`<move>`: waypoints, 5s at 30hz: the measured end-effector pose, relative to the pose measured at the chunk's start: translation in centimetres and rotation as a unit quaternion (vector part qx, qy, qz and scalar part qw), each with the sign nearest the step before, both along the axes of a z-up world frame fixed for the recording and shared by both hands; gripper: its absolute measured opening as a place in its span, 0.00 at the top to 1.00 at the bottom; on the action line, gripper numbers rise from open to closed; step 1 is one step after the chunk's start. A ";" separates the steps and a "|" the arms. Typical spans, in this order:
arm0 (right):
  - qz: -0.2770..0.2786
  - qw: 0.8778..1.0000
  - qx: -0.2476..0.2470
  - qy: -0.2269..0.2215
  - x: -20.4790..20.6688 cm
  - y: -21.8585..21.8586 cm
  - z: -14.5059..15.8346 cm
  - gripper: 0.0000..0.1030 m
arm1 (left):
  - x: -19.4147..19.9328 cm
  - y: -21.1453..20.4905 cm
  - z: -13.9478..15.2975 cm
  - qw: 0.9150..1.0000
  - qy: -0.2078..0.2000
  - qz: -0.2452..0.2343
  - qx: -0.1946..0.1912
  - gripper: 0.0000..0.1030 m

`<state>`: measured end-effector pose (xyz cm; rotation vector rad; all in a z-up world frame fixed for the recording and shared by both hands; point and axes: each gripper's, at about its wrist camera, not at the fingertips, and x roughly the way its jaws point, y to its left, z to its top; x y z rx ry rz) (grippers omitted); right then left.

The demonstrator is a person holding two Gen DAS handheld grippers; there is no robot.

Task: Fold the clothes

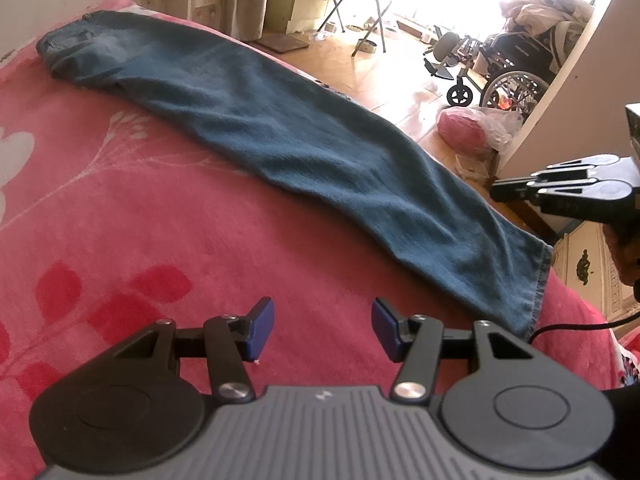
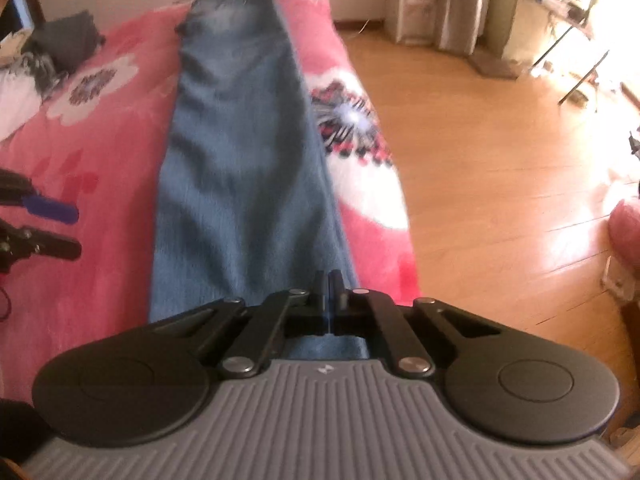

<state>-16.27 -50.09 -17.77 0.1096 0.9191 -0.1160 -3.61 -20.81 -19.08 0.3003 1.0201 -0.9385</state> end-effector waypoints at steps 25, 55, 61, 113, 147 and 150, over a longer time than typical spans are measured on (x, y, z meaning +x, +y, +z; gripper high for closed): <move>0.024 0.999 -0.036 0.011 0.2 0.8 -1.3 1.00 | -0.8 -0.9 -0.2 1.000 0.001 -0.011 0.008 0.46; 0.013 0.998 0.058 -0.033 8.8 -2.8 0.9 0.73 | -3.4 -6.3 0.4 0.979 -0.125 -0.155 -0.050 0.46; 0.043 0.998 0.045 -0.012 12.9 -2.0 -1.2 0.77 | -4.5 -7.6 -0.9 0.968 -0.135 -0.205 -0.046 0.46; 0.000 0.988 0.121 -0.097 23.9 -3.8 -1.5 0.67 | -3.8 -10.1 -4.1 0.965 -0.042 -0.248 -0.079 0.45; -0.012 0.981 0.153 -0.119 37.3 -4.2 -3.7 0.97 | -2.5 -10.4 -5.5 0.962 0.007 -0.248 -0.116 0.44; 0.002 0.978 0.161 -0.133 37.8 -4.1 -2.7 0.94 | -2.3 -10.4 -5.6 0.962 0.011 -0.247 -0.118 0.43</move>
